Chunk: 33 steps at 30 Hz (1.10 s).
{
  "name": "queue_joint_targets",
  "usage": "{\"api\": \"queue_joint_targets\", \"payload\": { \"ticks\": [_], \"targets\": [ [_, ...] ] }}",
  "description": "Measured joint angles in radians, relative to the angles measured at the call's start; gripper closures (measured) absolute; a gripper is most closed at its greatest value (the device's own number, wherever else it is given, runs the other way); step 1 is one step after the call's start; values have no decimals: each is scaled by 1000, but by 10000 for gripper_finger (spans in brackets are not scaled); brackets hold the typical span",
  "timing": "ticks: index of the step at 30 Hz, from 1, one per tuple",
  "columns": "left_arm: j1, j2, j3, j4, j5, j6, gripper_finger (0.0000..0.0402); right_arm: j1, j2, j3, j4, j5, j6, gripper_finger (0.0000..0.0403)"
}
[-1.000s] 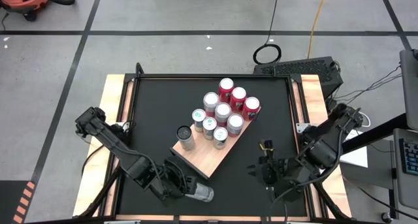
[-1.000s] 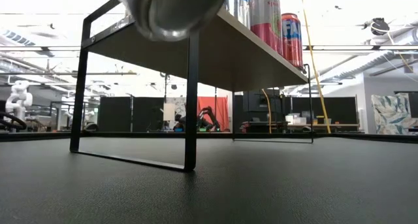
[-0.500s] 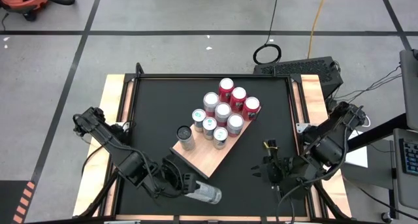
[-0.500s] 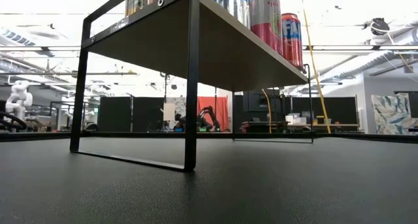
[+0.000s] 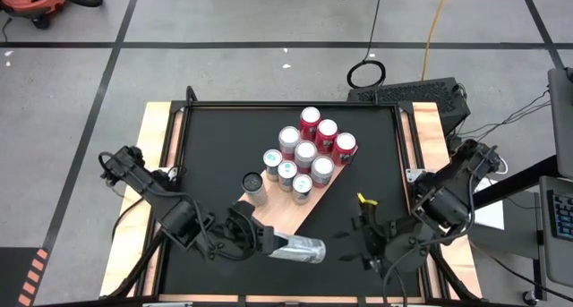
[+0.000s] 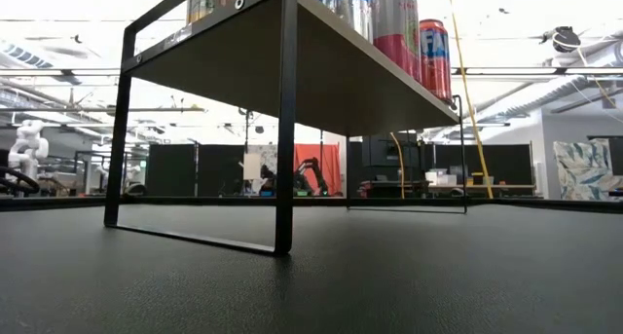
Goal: Place canned beverage on shelf
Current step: Put the bottom white-yellow soda can on the shelf aligned with the white-yellow soda can
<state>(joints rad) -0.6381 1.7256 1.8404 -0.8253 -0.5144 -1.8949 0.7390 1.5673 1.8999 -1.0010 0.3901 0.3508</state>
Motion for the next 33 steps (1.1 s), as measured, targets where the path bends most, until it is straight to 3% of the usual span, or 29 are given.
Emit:
{"api": "queue_joint_targets", "payload": {
  "ticks": [7, 13, 22, 33],
  "targets": [
    [25, 0, 0, 103, -69, 72, 153, -22, 5, 0, 51, 6, 10, 109],
    [46, 0, 0, 204, -92, 156, 153, -41, 18, -1, 45, 29, 21, 66],
    [73, 2, 0, 254, -84, 227, 153, -85, 48, -1, 20, 56, -30, 61],
    [75, 3, 0, 274, -76, 234, 153, -123, 73, -1, 16, 50, -73, 88]
  ]
}}
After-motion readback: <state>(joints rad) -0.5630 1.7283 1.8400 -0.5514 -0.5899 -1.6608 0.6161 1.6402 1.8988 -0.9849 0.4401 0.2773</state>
